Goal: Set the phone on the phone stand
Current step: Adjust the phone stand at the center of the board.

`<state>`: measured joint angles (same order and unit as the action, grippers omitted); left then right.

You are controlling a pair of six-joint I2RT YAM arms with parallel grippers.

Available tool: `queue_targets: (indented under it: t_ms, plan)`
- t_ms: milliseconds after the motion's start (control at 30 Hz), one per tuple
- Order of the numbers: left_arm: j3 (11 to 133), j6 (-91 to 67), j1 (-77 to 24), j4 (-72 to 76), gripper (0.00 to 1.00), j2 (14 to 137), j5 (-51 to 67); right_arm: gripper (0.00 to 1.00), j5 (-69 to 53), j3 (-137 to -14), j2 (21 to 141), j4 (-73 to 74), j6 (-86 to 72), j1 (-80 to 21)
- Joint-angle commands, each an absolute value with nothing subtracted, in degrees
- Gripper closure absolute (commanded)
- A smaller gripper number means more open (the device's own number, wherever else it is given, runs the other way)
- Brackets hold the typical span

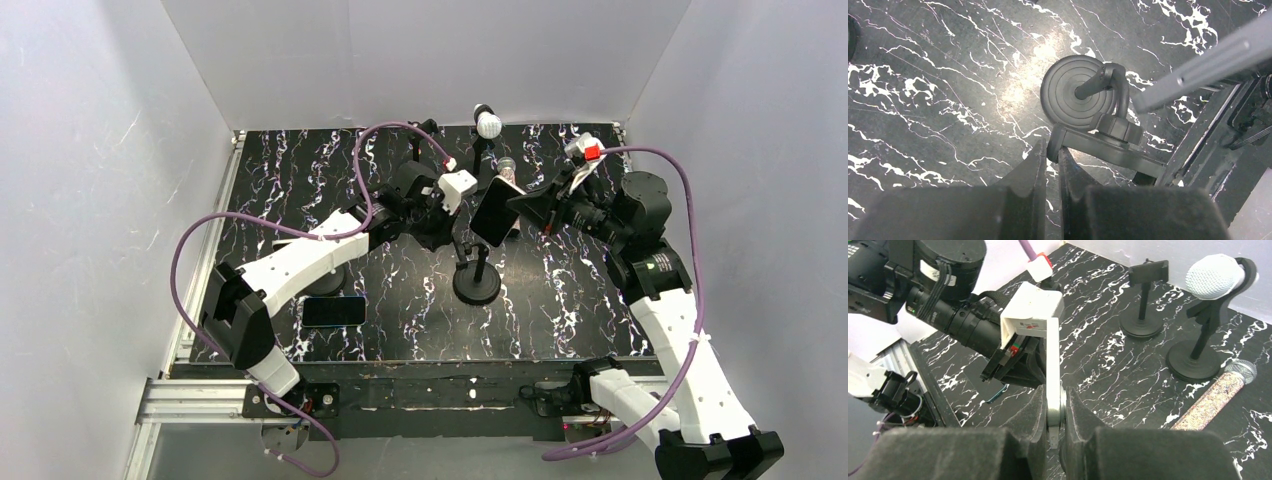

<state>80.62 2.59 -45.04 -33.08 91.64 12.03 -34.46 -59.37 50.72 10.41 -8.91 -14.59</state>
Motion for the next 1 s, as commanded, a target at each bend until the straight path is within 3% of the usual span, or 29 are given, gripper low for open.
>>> queue_targets:
  t_ms: [0, 400, 967]
  plan:
    - [82.4, 2.71, -45.43, -32.89, 1.0, 90.49, 12.45, 0.99, -40.47, -62.55, 49.87, 5.87, -6.89, -14.3]
    - [81.96, 0.46, -45.44, -33.21, 1.0, 88.84, 8.52, 0.99, -62.65, -61.43, 53.56, -2.13, -6.67, -15.1]
    - [76.8, -9.92, -46.27, -31.12, 1.0, 80.92, -6.33, 0.99, -63.64, -59.73, 53.52, -2.77, -3.84, -16.26]
